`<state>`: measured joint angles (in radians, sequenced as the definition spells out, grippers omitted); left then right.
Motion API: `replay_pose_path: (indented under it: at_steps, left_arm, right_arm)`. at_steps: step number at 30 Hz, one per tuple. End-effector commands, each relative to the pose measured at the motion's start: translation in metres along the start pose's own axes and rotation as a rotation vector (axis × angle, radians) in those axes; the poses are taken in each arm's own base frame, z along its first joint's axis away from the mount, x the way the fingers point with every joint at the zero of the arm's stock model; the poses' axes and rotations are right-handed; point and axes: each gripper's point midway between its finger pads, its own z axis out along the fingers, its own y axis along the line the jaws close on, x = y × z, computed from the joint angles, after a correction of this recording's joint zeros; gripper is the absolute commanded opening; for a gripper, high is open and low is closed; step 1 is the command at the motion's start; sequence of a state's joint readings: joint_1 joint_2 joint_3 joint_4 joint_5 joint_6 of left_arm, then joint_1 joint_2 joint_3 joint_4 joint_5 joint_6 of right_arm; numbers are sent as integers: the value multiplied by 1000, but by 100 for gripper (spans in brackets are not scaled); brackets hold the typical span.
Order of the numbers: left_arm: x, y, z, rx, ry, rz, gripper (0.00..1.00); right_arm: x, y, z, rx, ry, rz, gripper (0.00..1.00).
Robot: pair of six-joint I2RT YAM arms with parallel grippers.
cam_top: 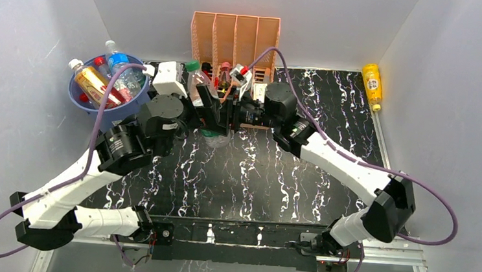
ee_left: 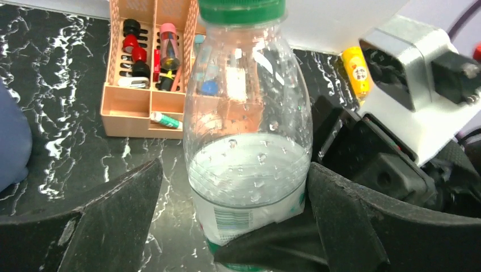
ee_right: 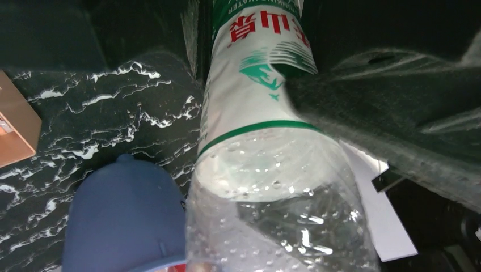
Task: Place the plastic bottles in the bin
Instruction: Pick up the plastic bottle at the center of the board.
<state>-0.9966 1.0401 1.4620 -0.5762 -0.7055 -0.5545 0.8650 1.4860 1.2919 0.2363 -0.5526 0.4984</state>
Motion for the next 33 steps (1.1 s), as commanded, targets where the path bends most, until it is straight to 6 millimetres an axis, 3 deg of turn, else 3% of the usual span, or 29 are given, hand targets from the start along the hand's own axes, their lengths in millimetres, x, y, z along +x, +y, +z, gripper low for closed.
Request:
replay_pose_path:
  at_steps: [1,5,8,14,18,21,24,26,29,33]
  left_arm:
    - [-3,0,7,-42,-18,-30,98]
    - [1,-4,12,-37,-20,-46,98]
    - [4,-3,14,-48,-22,-52,91]
    - [12,-2,22,-70,-16,-45,54]
    - [14,-1,24,-85,-8,-33,44]
    - [9,4,22,-104,-22,-29,30]
    - [-2,9,18,-125,-29,-13,28]
    - [-8,12,18,-138,-31,6,27]
    - [-16,17,21,-156,-26,27,25]
    - [-25,32,27,-209,-21,57,24]
  right_arm:
    - [-4,18,-9,-2,-8,-47,21]
    - [2,28,-11,-7,7,-53,21]
    - [8,31,-12,0,13,-50,21]
    - [14,33,-9,7,21,-44,22]
    - [10,35,-8,-2,6,-46,24]
    - [9,36,-8,-1,5,-48,39]
    - [9,37,-11,2,8,-46,69]
    - [12,37,-13,11,14,-40,81]
    - [16,35,-16,22,27,-32,92]
    - [19,37,-23,35,34,-27,95]
